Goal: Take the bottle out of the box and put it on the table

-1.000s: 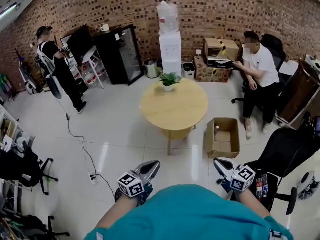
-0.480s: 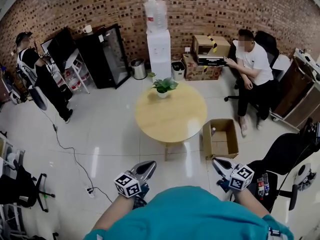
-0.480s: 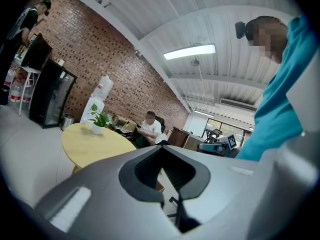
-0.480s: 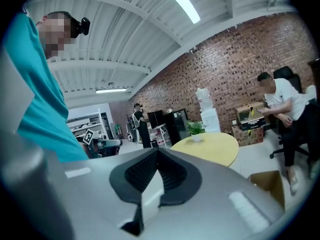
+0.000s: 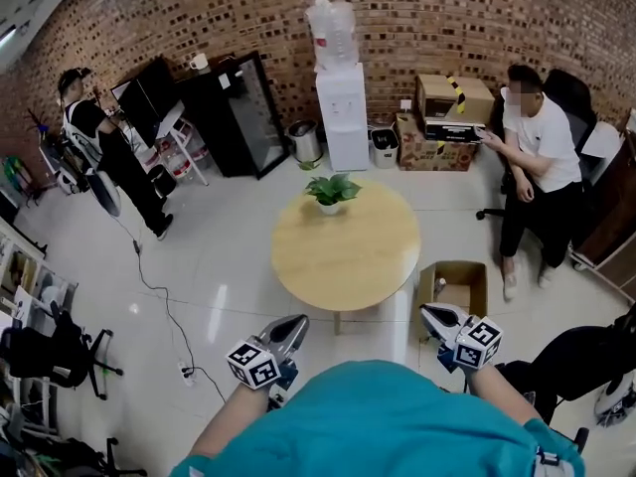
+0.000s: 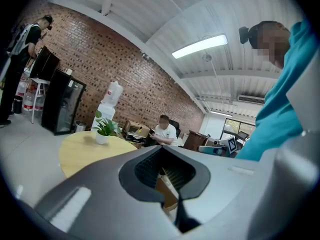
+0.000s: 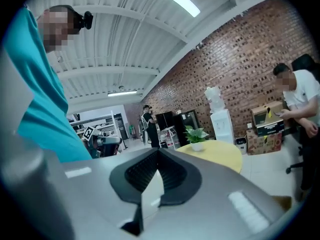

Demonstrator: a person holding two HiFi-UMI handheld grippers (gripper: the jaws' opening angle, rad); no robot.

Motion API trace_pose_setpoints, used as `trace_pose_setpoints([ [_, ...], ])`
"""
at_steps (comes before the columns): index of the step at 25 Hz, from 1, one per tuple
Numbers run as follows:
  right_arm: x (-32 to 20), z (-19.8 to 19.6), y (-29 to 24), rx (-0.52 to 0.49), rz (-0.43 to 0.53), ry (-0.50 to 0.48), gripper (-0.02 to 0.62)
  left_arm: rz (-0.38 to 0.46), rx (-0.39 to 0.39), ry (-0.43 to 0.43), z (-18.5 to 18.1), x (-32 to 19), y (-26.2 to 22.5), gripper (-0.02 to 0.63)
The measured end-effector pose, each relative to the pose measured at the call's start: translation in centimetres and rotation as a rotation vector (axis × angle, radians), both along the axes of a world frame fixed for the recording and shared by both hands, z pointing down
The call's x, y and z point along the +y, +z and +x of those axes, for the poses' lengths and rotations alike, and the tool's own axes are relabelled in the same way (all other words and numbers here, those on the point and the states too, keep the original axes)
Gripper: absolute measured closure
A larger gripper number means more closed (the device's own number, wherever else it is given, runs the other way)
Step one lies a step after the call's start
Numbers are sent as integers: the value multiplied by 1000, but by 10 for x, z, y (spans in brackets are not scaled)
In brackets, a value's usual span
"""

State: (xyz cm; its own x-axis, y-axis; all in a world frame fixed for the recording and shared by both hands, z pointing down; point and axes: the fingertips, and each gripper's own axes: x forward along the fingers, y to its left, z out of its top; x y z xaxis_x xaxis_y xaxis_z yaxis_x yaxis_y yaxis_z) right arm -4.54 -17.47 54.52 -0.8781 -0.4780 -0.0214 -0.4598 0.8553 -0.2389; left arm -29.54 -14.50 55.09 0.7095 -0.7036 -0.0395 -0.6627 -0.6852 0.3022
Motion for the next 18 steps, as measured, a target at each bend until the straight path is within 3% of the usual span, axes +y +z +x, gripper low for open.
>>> trace_pose_setpoints([
  [5,-76,20,-1,-13,11,-41,594,-13,-24,-5,34,-62,-3,604],
  [10,-135,17,0,-16,-43,11,594,-35,-22,48,29,-137,-9,604],
  [15,-193,-25,-20,37,-75,144,594,-43,-7,194,-5,-224,-19,604],
  [18,-204,-47,-26,74,-88,253,594,-61,-37,316,-23,-257,-8,604],
])
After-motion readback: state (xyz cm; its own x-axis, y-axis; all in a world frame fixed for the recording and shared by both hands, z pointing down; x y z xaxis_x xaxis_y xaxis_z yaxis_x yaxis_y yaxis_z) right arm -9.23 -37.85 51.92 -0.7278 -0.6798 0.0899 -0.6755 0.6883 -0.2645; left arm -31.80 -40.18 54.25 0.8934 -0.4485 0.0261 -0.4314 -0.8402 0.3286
